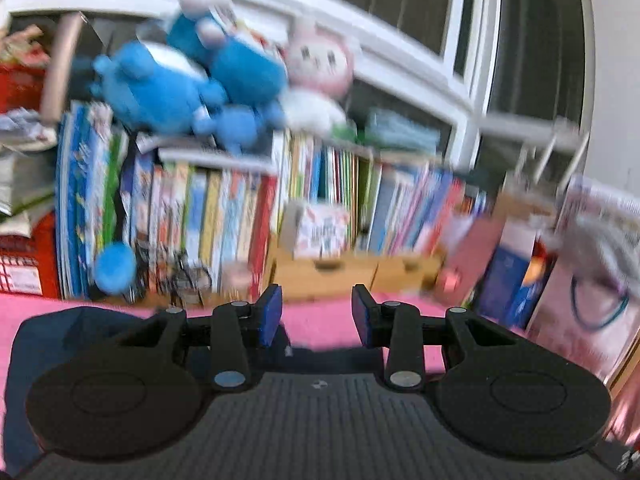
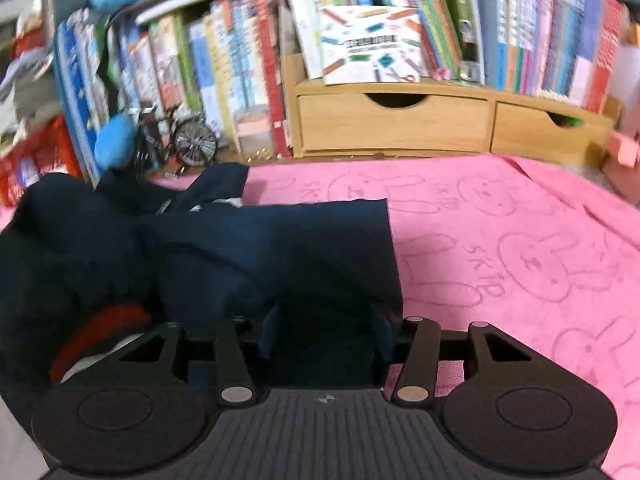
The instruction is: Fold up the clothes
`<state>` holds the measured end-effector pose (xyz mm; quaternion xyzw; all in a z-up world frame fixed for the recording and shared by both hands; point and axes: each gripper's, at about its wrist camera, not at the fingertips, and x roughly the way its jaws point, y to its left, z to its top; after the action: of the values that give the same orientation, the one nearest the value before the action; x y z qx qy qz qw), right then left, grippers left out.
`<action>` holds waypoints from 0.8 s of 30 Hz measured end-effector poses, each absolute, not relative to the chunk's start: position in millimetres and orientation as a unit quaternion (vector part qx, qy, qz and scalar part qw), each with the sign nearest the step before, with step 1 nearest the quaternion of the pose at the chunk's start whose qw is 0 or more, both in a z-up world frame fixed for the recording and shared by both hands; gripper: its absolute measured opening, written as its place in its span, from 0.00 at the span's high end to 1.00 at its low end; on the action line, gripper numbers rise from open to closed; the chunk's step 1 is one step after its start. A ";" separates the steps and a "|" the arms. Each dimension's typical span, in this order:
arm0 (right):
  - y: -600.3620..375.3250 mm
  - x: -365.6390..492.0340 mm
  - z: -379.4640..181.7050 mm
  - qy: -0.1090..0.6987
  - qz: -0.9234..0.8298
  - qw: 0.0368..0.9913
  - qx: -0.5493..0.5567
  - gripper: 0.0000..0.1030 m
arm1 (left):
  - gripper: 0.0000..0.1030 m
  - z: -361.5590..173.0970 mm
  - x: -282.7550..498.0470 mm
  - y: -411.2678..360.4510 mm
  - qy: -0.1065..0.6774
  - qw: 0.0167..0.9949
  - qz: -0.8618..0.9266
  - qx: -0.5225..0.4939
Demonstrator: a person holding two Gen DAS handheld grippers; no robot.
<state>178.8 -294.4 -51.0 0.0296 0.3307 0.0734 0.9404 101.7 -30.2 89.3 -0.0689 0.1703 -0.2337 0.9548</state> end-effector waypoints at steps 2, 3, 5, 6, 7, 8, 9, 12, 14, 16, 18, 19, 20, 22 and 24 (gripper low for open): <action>-305.8 169.7 -40.5 0.313 0.083 0.945 0.046 0.41 | 0.65 78.8 101.5 -32.4 0.181 0.954 -0.231 -0.056; -315.8 163.0 -33.7 0.298 0.090 0.948 0.062 0.37 | 0.65 74.1 99.6 -28.8 0.185 0.955 -0.225 -0.052; -332.2 157.8 -23.7 0.272 0.092 0.954 0.092 0.35 | 0.65 64.8 95.7 -21.6 0.194 0.956 -0.214 -0.042; -336.3 163.0 -22.6 0.269 0.093 0.953 0.103 0.35 | 0.65 60.9 93.1 -17.2 0.199 0.957 -0.207 -0.038; -338.7 169.5 -23.3 0.274 0.087 0.952 0.107 0.33 | 0.65 58.6 88.7 -11.0 0.203 0.958 -0.198 -0.036; -335.3 180.0 -29.6 0.306 0.063 0.946 0.089 0.33 | 0.65 56.3 84.2 -4.8 0.206 0.959 -0.189 -0.034; -332.0 190.4 -35.9 0.336 0.038 0.938 0.071 0.33 | 0.65 54.7 79.1 1.3 0.209 0.961 -0.179 -0.030; -323.3 184.2 -36.3 0.347 0.029 0.934 0.077 0.32 | 0.62 49.0 56.3 22.3 0.199 0.969 -0.145 0.014; -316.6 163.2 -24.0 0.322 0.072 0.938 0.109 0.20 | 0.61 39.5 43.4 35.5 0.202 0.971 -0.119 0.050; -303.7 146.3 -13.2 0.316 0.119 0.932 0.132 0.07 | 0.60 25.3 40.0 48.4 0.225 0.968 -0.091 0.063; -285.4 141.3 -11.3 0.334 0.145 0.921 0.139 0.07 | 0.59 13.4 40.7 61.1 0.241 0.967 -0.059 0.062; -276.4 141.4 -12.8 0.345 0.151 0.916 0.138 0.07 | 0.59 8.5 42.2 67.6 0.246 0.967 -0.041 0.055; -267.3 141.6 -14.4 0.356 0.158 0.911 0.138 0.07 | 0.60 4.5 43.7 74.9 0.248 0.968 -0.022 0.044; -246.6 145.2 -20.6 0.372 0.157 0.906 0.124 0.07 | 0.60 -2.1 48.2 87.1 0.252 0.967 0.010 0.030; -221.2 146.0 -31.2 0.382 0.153 0.907 0.094 0.08 | 0.60 -9.0 52.8 97.3 0.260 0.964 0.037 0.025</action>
<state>146.0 -221.2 -31.2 0.0935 0.3821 0.1525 0.9066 52.8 97.3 -9.0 0.0254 0.2605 0.0366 0.9644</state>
